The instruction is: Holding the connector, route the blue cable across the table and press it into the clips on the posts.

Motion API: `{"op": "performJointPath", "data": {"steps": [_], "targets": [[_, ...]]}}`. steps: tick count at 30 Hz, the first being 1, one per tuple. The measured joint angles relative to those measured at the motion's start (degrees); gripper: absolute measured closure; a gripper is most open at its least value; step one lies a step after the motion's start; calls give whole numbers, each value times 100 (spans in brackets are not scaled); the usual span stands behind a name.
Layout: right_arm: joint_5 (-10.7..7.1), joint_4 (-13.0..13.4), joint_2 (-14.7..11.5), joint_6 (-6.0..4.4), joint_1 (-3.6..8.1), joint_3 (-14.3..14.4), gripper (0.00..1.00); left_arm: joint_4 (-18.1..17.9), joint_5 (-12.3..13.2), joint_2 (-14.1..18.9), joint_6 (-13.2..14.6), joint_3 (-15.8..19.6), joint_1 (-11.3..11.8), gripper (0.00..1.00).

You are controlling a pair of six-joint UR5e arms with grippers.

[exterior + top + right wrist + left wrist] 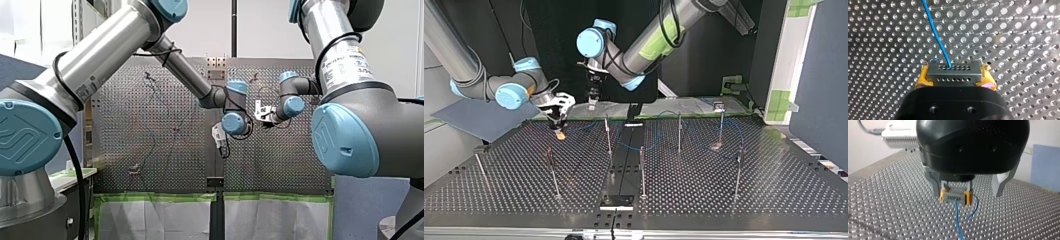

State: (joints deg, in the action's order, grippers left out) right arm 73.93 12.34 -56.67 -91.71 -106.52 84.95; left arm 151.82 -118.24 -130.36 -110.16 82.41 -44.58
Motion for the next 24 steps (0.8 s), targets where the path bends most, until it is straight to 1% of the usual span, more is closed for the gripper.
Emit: {"op": "performJointPath", "data": {"steps": [3, 6, 13, 18, 21, 24], "targets": [[-3, -100, -6, 75, 12, 0, 100, 54, -52, -126, -11, -129, 22, 0], [-31, -162, -34, 118, 31, 0, 100, 86, -69, -251, -25, -264, 37, 0], [-128, -187, -200, 111, 56, 0, 100, 121, -27, -335, -71, -596, 114, 0], [-153, -193, -247, 106, 68, 1, 100, 181, 13, -359, -87, -865, 168, 0], [-181, -197, -263, 107, 82, 1, 100, 266, 82, -455, -131, -1018, 194, 0], [-221, -202, -285, 111, 94, 1, 100, 416, 82, -612, -155, -1192, 216, 0]]}}
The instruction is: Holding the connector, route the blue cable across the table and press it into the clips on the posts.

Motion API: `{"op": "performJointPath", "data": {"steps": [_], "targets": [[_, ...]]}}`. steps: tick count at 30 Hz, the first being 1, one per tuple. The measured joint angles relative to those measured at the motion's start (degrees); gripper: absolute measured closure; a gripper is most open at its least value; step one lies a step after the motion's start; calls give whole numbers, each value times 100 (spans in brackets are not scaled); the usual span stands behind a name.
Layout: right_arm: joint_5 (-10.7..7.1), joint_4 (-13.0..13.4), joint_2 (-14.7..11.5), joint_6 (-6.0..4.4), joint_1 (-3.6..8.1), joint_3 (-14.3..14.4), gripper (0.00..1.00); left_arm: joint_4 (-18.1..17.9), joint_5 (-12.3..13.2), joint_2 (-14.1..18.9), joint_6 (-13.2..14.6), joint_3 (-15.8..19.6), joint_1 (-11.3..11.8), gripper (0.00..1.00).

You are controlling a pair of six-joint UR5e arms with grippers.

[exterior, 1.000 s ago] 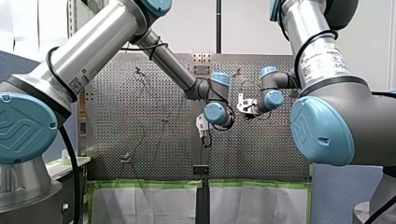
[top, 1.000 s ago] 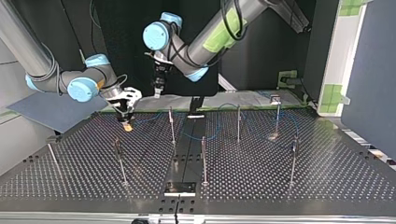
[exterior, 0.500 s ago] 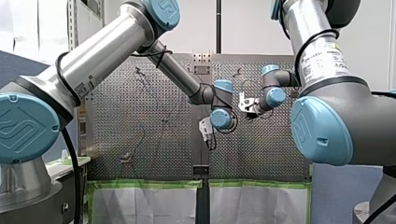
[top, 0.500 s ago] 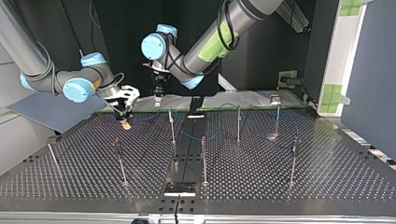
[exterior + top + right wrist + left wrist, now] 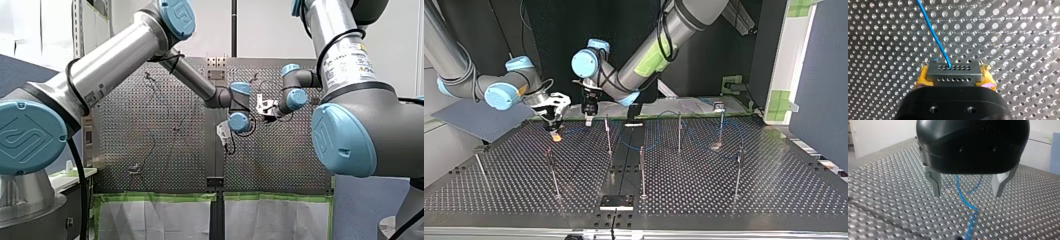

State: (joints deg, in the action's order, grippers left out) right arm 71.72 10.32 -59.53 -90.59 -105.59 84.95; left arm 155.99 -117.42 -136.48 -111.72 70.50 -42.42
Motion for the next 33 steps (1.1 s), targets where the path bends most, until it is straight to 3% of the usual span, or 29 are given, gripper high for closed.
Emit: {"op": "performJointPath", "data": {"steps": [8, 15, 33], "targets": [[-119, -3, -27, 20, 6, 0, 100, 183, -102, -376, -37, -405, 79, 0], [-306, -8, -54, 28, 17, 0, 100, 150, -188, -454, -61, -725, 90, 0], [-591, 7, -189, -7, 40, 0, 100, 241, -359, -460, -85, -776, 161, 0]]}}
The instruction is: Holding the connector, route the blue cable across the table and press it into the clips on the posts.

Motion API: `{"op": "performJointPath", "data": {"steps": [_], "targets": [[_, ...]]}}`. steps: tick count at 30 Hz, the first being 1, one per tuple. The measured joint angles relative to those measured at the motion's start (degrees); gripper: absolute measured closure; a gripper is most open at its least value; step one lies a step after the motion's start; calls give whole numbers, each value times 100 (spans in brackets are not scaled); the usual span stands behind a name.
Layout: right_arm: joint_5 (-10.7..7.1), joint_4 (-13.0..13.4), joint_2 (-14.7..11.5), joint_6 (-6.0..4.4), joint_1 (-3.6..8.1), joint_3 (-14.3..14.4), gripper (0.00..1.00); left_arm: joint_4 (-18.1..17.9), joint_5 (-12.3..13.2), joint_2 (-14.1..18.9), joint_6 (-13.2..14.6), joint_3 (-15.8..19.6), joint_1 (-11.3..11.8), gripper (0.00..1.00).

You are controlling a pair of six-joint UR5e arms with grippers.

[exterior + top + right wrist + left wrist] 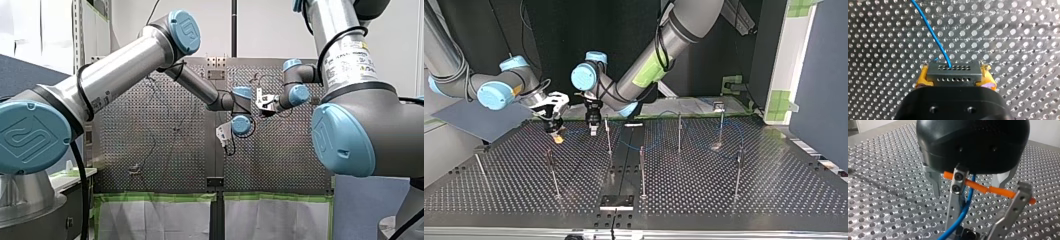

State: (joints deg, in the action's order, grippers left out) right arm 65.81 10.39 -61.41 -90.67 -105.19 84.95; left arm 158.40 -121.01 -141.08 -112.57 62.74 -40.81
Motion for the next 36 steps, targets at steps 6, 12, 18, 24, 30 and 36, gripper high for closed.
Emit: {"op": "performJointPath", "data": {"steps": [6, 12, 18, 24, 30, 36], "targets": [[-295, 6, -41, -16, 4, 0, 100, 86, 37, 5, -19, 0, 6, 0], [-498, 8, -50, -22, 3, 0, 100, 104, 85, 6, -33, 0, 3, 30], [-523, 12, -51, -41, 9, 0, 100, -9, 70, 7, -67, -1, -22, 96], [-521, 20, -51, -115, 28, 0, 100, -91, 49, 13, -185, -1, -15, 100], [-500, 27, -87, -198, 36, 1, 100, -9, -74, 25, -208, -54, 7, 100], [-489, 29, -346, -427, 37, 0, 100, 201, -138, 69, -176, -192, -37, 100]]}}
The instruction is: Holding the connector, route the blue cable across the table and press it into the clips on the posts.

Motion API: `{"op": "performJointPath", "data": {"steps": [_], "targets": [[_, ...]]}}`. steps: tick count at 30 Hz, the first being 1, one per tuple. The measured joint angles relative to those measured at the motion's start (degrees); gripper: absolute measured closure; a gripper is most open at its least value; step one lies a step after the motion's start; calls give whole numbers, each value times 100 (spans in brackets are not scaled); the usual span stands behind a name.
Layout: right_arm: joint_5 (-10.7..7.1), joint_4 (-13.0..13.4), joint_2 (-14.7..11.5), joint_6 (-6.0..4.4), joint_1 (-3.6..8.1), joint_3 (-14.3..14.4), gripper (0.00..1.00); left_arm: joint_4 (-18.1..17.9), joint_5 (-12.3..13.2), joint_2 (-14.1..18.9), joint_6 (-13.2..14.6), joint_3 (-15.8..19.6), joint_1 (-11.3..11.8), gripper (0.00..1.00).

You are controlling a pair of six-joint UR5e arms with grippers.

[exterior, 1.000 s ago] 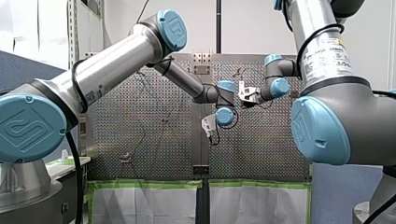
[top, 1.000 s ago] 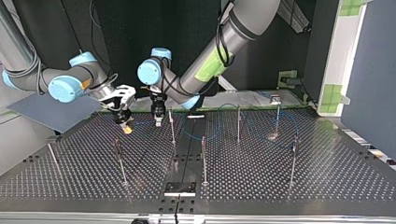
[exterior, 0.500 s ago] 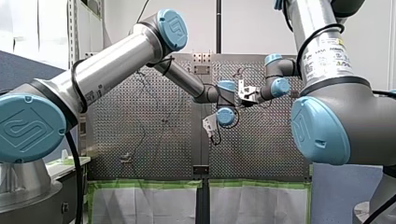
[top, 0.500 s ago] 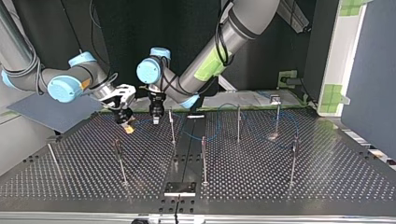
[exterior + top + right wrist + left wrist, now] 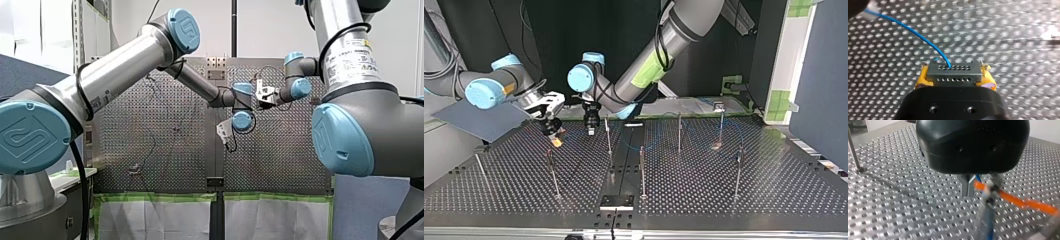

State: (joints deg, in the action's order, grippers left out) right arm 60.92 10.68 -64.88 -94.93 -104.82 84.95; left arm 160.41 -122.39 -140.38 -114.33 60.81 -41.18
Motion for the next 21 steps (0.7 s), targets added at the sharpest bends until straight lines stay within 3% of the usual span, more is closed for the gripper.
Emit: {"op": "performJointPath", "data": {"steps": [4, 11, 21], "targets": [[6, 10, -238, -233, 0, 0, 100, 117, -13, 124, 57, -57, -47, 100], [39, 83, -490, -478, 45, -1, 100, 267, -49, 461, 121, -70, -82, 100], [101, 88, -991, -956, 86, 0, 100, 502, -410, 890, 180, -72, -154, 100]]}}
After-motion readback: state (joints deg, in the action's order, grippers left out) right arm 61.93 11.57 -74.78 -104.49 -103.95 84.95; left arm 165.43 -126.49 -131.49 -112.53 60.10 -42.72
